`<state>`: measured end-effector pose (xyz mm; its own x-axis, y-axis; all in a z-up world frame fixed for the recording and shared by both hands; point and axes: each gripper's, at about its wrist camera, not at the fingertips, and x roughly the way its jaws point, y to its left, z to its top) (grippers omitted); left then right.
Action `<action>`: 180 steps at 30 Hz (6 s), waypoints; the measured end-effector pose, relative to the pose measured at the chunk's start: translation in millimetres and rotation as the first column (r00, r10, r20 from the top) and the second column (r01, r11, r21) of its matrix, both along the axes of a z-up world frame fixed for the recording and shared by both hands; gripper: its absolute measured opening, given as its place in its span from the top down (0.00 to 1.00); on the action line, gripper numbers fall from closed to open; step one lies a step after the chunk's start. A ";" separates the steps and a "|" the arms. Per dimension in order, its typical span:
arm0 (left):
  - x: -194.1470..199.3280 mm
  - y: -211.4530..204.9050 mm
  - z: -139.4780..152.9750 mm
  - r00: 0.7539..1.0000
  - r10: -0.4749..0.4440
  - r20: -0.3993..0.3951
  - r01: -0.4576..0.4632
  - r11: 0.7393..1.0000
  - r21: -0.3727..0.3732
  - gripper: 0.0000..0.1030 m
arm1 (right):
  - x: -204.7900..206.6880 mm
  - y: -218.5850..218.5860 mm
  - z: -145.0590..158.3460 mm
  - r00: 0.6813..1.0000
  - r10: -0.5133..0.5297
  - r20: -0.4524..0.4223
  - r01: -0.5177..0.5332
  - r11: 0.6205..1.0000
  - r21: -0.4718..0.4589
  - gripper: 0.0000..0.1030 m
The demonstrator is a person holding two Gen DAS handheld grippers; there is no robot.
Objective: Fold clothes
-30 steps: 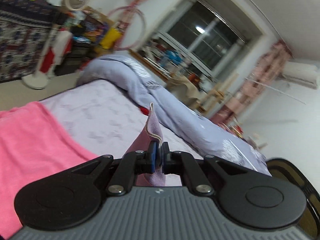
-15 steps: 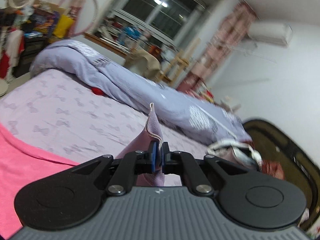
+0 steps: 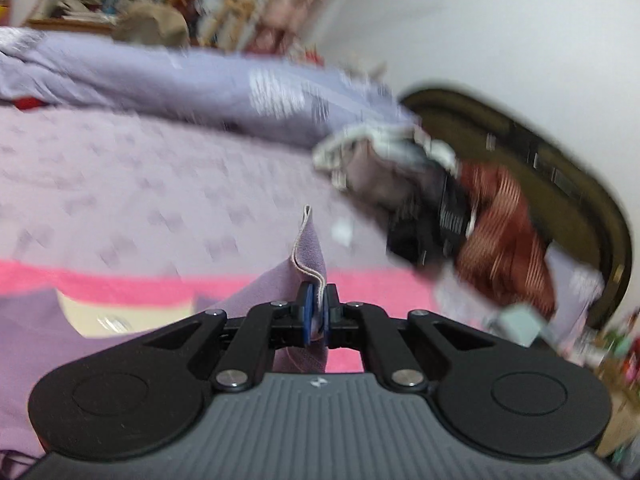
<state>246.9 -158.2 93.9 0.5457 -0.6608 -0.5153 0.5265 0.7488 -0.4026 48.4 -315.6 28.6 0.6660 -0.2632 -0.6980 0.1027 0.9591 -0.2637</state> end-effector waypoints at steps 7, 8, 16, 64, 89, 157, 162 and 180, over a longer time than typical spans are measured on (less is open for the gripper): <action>-9.5 -79.9 -82.6 0.997 -0.055 -0.060 0.075 0.908 0.413 0.96 | -27.1 -31.4 -15.2 0.994 -0.090 -0.067 0.092 0.995 0.032 0.00; -14.7 -89.2 -87.6 0.996 -0.070 -0.050 0.085 0.879 0.469 0.94 | -28.6 -32.7 -15.5 0.993 -0.095 -0.068 0.097 0.995 0.037 0.00; -50.5 -81.1 -41.2 0.971 -0.220 0.095 0.140 0.844 0.518 0.48 | -32.7 -56.8 -14.4 0.978 -0.204 -0.032 0.206 0.977 0.060 0.00; -50.2 226.7 -101.0 0.798 0.602 -0.040 -0.556 0.760 0.336 0.45 | 99.7 -15.3 -62.9 0.936 -0.348 0.046 0.351 0.934 -0.065 0.00; -115.9 228.4 -115.7 0.827 0.545 0.138 -0.554 0.748 0.365 0.45 | 274.8 274.3 -49.5 0.881 0.469 0.061 -0.471 0.882 0.026 0.00; -115.4 264.4 -23.8 0.843 0.497 0.207 -0.538 0.795 0.280 0.03 | 90.6 201.4 -17.4 0.837 0.537 0.108 -0.541 0.780 0.315 0.00; -88.5 191.4 -54.4 0.948 0.279 0.150 -0.314 0.889 0.332 0.03 | 45.6 170.2 -33.4 0.797 0.603 0.031 -0.588 0.764 0.266 0.00; -156.7 233.8 -102.9 0.912 0.376 0.163 -0.402 0.748 0.528 0.00 | -48.1 41.8 -13.3 0.891 0.452 -0.045 -0.438 0.881 0.181 0.00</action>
